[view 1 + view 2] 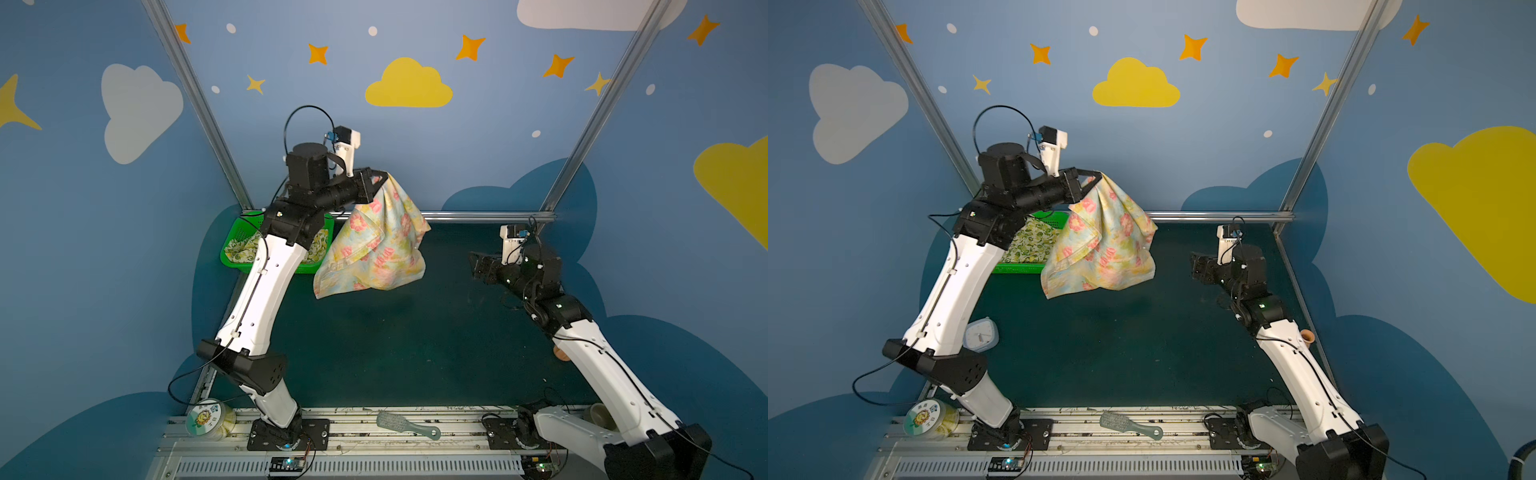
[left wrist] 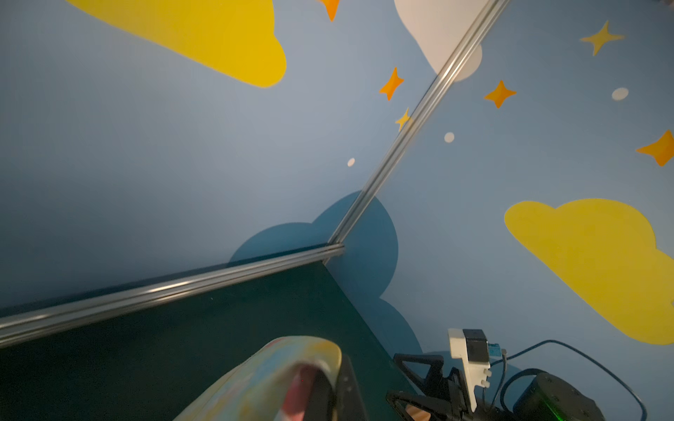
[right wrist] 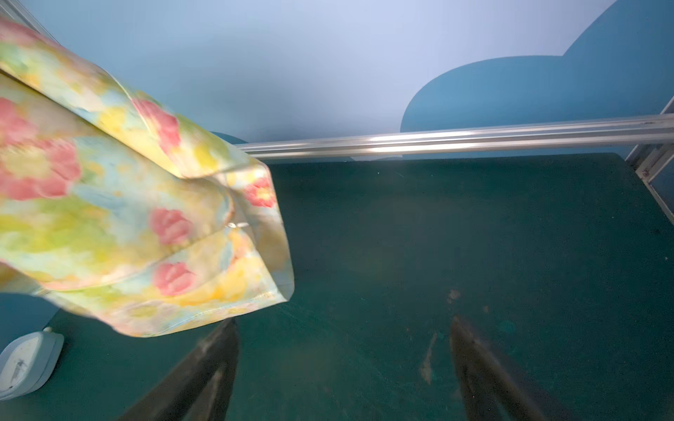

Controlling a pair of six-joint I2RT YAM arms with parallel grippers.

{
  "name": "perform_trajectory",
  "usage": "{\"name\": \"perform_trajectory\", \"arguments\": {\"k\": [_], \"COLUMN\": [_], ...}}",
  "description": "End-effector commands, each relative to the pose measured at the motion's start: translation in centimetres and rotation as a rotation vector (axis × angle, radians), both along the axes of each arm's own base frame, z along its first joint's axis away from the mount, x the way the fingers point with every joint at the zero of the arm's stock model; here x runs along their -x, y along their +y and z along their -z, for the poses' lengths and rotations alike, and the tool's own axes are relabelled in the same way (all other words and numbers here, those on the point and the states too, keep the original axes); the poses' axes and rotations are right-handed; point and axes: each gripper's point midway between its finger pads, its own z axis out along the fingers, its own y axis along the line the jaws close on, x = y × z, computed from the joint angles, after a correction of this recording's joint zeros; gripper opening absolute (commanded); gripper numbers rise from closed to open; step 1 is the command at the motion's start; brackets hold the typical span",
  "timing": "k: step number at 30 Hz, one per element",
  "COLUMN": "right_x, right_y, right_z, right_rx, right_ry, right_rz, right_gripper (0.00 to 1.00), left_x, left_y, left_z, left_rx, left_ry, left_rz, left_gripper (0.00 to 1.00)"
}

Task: Fold and stack skirts
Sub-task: Place the skirt at the center of the table.

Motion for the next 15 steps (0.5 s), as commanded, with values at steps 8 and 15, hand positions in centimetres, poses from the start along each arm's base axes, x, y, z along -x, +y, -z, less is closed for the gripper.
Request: {"name": "perform_trajectory", "arguments": {"k": [8,15], "right_x": [2.9,4.6], "right_y": [-0.1,1.3], "right_z": [4.0,9.3], "right_rx": [-0.005,0.035], "right_ry": [0.102,0.214], "right_rz": [-0.013,-0.034], "right_gripper": [0.87,0.86], "left_x": [1.0,4.1], "left_y": [-5.3,-1.7], "left_z": [5.1,16.6], "left_rx": [0.035,0.005], "left_ry": [0.030,0.186], "left_rz": [0.135,-0.040], "left_gripper": [0.04,0.04]}}
